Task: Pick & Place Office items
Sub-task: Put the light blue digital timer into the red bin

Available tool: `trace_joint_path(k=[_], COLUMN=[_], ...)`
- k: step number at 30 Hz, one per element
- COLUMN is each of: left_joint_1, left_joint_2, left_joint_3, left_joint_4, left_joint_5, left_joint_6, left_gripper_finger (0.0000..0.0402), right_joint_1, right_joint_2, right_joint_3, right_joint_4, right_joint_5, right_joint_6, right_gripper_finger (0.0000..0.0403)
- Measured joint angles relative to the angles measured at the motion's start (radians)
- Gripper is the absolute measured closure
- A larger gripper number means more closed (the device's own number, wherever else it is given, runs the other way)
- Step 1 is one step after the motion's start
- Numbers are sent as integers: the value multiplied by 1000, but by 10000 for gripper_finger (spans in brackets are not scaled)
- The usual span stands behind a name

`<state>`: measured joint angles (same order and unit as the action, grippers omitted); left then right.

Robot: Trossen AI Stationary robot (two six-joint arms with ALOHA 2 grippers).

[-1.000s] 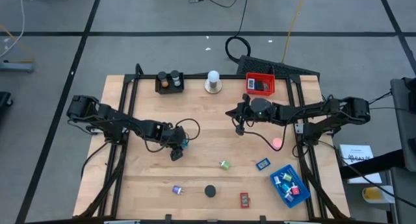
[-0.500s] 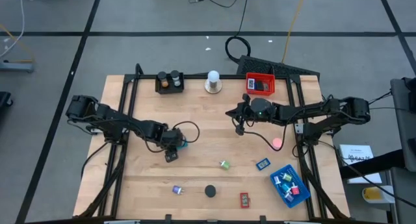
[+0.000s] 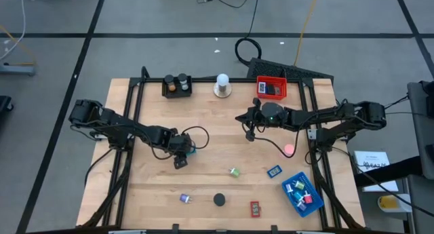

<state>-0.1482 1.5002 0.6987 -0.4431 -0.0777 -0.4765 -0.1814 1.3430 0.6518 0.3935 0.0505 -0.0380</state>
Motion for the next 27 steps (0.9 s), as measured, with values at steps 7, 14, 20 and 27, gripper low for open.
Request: trace_joint_path(k=[7, 14, 20, 27], left_joint_1=[0, 2, 51, 192], left_joint_2=[0, -1, -4, 25], left_joint_3=[-11, -11, 21, 38], left_joint_4=[20, 26, 54, 489], left_joint_5=[-3, -7, -12, -29], left_joint_6=[22, 75, 110, 196], left_gripper_finger=[181, 246, 246, 246], right_joint_1=[0, 0, 0, 0], right_joint_2=[0, 0, 0, 0], right_joint_3=[0, 0, 0, 0], right_joint_4=[0, 0, 0, 0], right_joint_5=[0, 0, 0, 0], right_joint_6=[0, 0, 0, -1], right_gripper_finger=[399, 399, 399, 399])
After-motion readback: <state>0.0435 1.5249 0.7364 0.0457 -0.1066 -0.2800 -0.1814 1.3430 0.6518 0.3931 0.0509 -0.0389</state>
